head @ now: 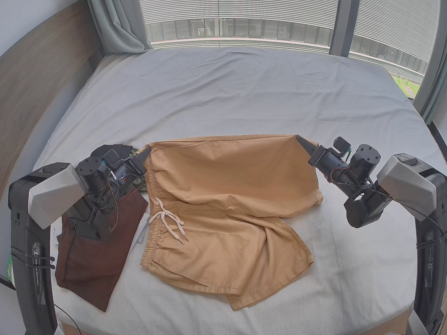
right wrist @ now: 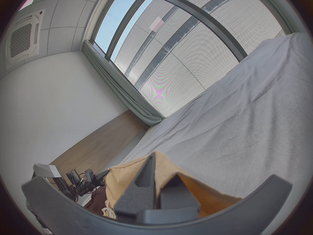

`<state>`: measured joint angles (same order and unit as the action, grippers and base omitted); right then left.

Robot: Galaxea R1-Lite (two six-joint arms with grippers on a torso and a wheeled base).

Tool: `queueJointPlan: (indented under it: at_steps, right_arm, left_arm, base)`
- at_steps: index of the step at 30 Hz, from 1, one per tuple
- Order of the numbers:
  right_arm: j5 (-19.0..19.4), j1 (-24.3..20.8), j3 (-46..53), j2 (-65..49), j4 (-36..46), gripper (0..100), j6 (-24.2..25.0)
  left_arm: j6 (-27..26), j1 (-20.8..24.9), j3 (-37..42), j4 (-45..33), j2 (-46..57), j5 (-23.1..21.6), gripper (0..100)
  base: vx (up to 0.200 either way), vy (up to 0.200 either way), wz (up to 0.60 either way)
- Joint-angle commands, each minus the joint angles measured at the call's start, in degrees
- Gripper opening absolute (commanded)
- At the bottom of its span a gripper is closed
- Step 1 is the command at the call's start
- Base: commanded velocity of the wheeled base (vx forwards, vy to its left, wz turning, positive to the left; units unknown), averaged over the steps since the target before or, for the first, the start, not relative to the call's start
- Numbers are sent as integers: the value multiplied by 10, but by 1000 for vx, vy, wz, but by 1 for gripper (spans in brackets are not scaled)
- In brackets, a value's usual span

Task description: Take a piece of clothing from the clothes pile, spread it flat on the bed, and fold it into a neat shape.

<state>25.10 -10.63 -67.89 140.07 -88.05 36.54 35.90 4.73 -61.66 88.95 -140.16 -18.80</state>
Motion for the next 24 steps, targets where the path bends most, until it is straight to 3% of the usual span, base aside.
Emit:
queueJointPlan:
  at_steps: [1, 12, 13, 24]
  right_arm:
    - [0, 1, -14, 17, 2, 0, 0]
    - [0, 0, -29, 26, 10, 0, -1]
    - [-1, 1, -31, 28, 10, 100, -1]
    - [-1, 12, -12, 21, 1, 100, -5]
  left_arm:
    - [1, 0, -6, 2, -13, 0, 0]
    - [1, 0, -31, 2, -28, 3, 0]
    - [3, 0, -32, 2, -29, 4, 100]
    - [40, 12, -25, -1, -30, 10, 100]
  base:
    - [0, 0, 0]
    - [0, 0, 0]
    - [0, 0, 0]
    - [0, 0, 0]
